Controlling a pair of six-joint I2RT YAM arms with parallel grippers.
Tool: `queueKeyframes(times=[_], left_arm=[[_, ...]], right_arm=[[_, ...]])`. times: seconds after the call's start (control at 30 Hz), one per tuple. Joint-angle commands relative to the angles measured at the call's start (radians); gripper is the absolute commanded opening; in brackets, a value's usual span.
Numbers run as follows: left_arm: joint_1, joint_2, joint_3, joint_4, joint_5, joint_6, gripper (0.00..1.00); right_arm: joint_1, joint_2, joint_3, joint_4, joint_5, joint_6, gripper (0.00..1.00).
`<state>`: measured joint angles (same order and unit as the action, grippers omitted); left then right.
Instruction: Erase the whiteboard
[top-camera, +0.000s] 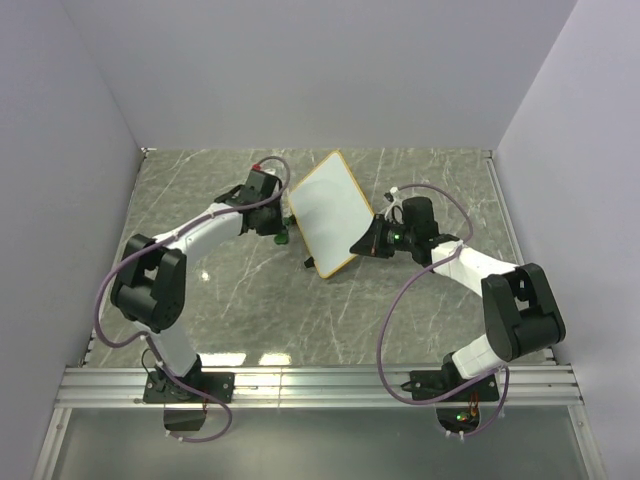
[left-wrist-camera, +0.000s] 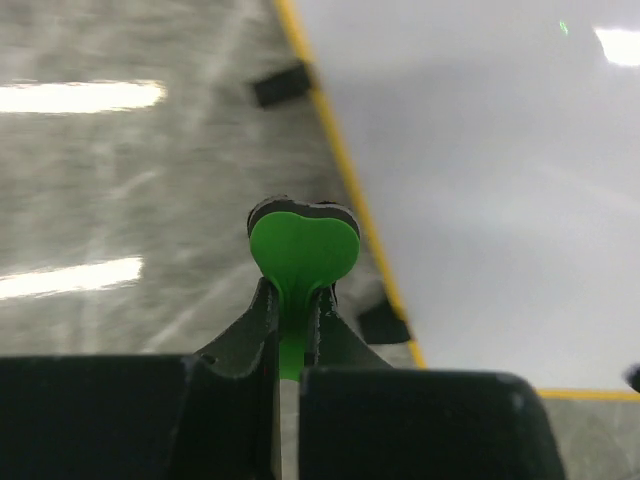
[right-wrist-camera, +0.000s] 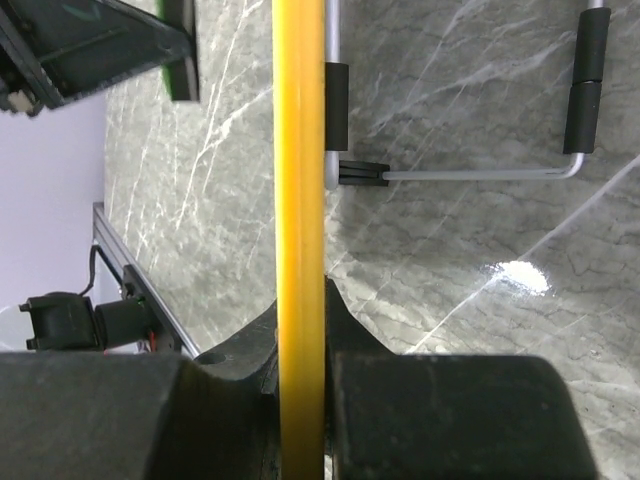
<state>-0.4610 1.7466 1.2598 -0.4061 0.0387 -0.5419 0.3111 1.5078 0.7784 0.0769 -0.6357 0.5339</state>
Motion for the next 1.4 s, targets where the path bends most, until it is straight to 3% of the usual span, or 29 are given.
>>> queueKeyframes(times=[0.0,0.03,0.17,0.27,0.4,0.53,0.73,0.77,1.03,1.37], left_arm=[[0.030,-0.061,-0.042,-0.051,-0.156,0.016,0.06],[0.041,-0.062,-0.052,-0.057,-0.174,0.017,0.12],[0.059,-0.052,-0.112,-0.063,-0.221,0.019,0.27],[0.059,-0.036,-0.163,-0.056,-0.247,0.016,0.32],[0.061,-0.039,-0.212,-0.036,-0.234,0.002,0.42],[0.061,-0.050,-0.220,-0.037,-0.224,-0.010,0.67],[0.059,-0.081,-0.211,-0.072,-0.229,-0.023,0.89],[0.059,-0.091,-0.209,-0.085,-0.232,-0.026,0.98],[0.050,-0.237,-0.119,-0.168,-0.168,-0.053,0.99],[0.012,-0.184,0.392,-0.404,-0.146,-0.069,0.99]], right_arm=[[0.031,0.012,-0.031,-0.078,-0.010,-0.038,0.05],[0.031,0.011,-0.031,-0.078,-0.007,-0.034,0.18],[0.031,0.009,-0.018,-0.057,-0.002,-0.029,0.47],[0.034,0.006,-0.001,-0.068,-0.001,-0.028,0.56],[0.033,-0.014,0.024,-0.098,0.017,-0.038,0.58],[0.028,-0.047,0.025,-0.137,0.047,-0.071,0.59],[0.025,-0.142,-0.019,-0.160,0.096,-0.055,0.60],[0.022,-0.159,-0.022,-0.164,0.103,-0.051,0.60],[0.011,-0.435,-0.053,-0.230,0.185,0.011,0.60],[0.014,-0.757,-0.045,-0.379,0.231,0.072,0.59]])
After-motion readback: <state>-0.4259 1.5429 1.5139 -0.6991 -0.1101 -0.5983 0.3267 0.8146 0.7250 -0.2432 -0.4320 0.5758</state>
